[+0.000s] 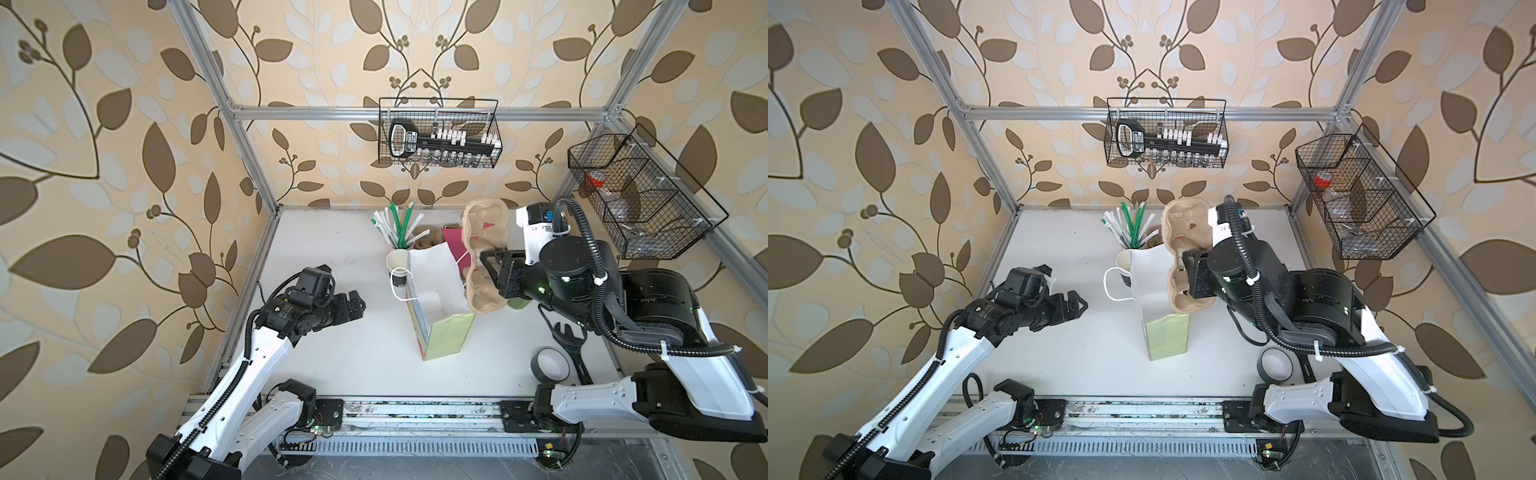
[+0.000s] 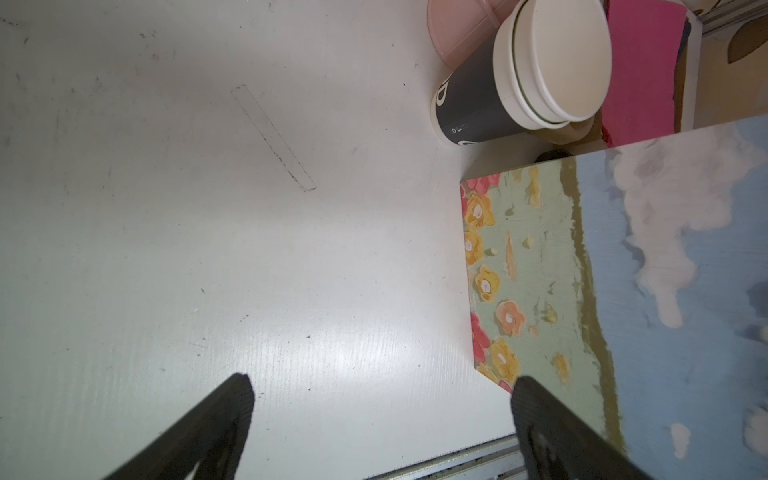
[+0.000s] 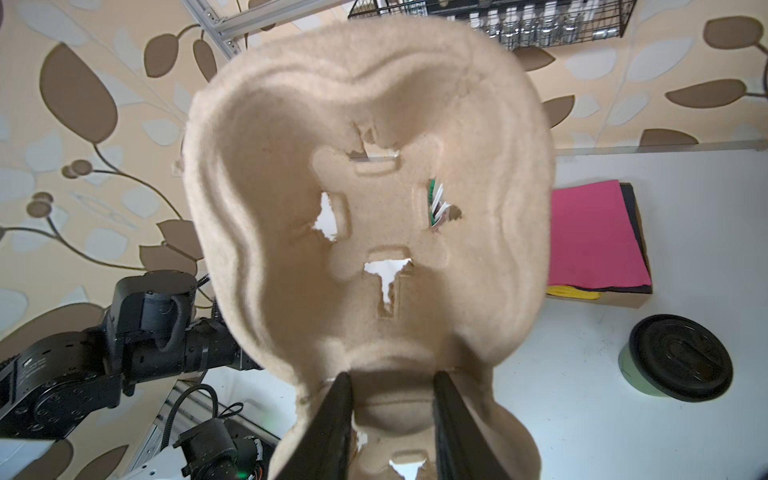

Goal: Pack the takeout coffee
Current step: 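Lift the cardboard carrier up off the table with the right gripper, then carry the carrier over the open paper bag with the right gripper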

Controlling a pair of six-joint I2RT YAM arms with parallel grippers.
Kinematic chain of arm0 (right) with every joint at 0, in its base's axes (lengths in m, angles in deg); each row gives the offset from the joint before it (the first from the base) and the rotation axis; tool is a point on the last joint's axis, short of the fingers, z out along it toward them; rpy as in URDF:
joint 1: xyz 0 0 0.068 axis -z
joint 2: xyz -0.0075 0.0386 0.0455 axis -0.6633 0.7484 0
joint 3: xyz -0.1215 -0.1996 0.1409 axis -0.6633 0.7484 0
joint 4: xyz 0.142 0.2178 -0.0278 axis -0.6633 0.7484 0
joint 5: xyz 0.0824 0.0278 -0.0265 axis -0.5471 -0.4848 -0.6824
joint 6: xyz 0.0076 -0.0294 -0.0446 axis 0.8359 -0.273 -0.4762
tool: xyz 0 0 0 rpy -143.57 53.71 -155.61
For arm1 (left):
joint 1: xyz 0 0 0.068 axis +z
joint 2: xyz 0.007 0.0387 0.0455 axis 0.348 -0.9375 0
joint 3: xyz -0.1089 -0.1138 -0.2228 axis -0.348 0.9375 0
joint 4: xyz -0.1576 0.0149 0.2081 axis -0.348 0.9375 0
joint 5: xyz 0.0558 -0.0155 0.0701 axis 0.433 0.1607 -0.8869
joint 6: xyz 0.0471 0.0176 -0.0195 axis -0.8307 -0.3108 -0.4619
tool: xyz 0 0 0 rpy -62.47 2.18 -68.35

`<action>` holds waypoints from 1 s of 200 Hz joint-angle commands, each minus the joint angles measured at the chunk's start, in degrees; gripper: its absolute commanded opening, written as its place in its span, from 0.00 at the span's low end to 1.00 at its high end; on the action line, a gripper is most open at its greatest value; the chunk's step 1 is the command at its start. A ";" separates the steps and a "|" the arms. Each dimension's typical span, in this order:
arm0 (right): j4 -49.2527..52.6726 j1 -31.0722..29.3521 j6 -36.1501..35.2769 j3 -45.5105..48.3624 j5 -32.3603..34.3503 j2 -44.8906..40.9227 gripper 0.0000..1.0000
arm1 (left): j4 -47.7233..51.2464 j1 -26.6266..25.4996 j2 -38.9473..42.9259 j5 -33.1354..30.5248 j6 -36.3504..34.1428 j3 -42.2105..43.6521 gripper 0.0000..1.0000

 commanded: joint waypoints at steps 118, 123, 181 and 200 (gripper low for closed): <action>3.14 3.75 -5.02 -3.99 -7.43 15.63 0.32 | 0.19 -0.48 0.32 -0.43 -1.15 -0.33 0.99; 3.06 4.17 -5.02 -3.44 -7.97 15.63 0.32 | 0.19 -0.48 0.32 -0.44 -1.17 -0.33 0.99; 4.65 7.33 -6.30 -0.79 -13.01 17.75 0.32 | 0.28 -0.48 0.30 -0.52 -1.11 -0.34 0.99; 5.07 8.06 -6.69 -0.37 -13.66 18.43 0.32 | 0.28 -0.48 0.33 -0.55 -1.12 -0.29 0.99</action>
